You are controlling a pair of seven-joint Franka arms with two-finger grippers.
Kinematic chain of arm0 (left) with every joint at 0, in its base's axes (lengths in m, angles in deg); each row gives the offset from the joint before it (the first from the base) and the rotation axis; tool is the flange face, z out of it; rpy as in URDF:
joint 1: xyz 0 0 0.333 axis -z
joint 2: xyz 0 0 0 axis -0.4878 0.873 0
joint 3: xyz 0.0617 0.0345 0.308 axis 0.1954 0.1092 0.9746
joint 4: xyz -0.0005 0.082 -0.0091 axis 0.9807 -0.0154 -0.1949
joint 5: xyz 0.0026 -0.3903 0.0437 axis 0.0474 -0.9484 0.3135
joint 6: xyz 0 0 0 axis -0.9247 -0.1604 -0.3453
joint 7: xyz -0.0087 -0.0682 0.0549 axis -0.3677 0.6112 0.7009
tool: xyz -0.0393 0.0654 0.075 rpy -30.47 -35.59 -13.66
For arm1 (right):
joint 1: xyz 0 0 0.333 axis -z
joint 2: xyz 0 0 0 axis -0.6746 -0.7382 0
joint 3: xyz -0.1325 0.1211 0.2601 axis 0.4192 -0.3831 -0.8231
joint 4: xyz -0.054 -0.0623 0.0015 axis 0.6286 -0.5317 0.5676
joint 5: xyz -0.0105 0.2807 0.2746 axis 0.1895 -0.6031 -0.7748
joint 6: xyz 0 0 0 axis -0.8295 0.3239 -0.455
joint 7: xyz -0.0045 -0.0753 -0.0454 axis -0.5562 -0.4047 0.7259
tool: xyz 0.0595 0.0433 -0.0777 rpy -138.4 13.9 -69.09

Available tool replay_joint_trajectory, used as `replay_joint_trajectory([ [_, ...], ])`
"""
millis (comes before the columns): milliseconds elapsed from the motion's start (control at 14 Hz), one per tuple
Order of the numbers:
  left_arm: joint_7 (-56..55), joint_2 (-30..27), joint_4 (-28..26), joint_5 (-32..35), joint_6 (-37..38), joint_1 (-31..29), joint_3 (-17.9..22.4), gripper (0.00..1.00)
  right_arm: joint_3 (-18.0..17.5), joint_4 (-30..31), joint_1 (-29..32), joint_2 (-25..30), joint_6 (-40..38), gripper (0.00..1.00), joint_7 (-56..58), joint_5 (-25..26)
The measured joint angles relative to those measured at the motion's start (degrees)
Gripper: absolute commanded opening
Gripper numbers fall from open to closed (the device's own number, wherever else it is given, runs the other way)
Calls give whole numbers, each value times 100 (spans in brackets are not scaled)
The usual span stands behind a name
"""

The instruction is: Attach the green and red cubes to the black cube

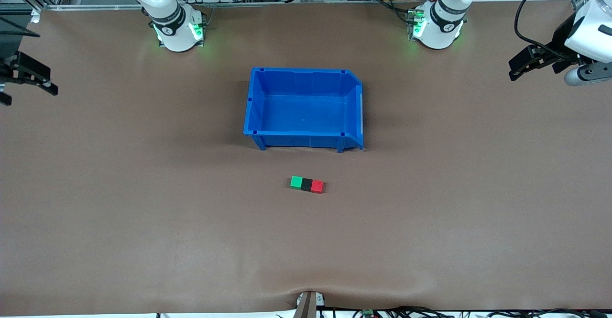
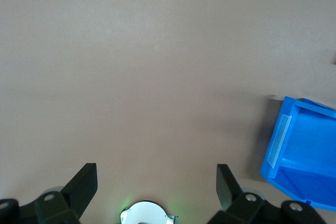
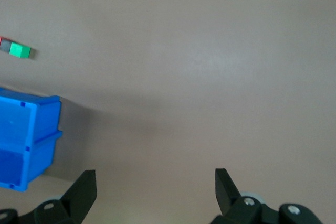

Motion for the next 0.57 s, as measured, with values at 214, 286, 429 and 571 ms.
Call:
replay_joint_trajectory([
  [214, 0, 0, -11, 0, 0, 0, -1, 100, -1, 215, 0, 169, -82, 100, -661, 16],
  [286, 0, 0, -13, 0, 0, 0, -1, 100, 2, 244, 0, 167, -82, 100, -760, 56],
  [429, 0, 0, -20, 0, 0, 0, -3, 100, 6, 298, 0, 166, -82, 100, -852, 142],
  [571, 0, 0, -24, 0, 0, 0, -7, 100, 7, 340, 0, 165, -82, 100, -869, 162],
])
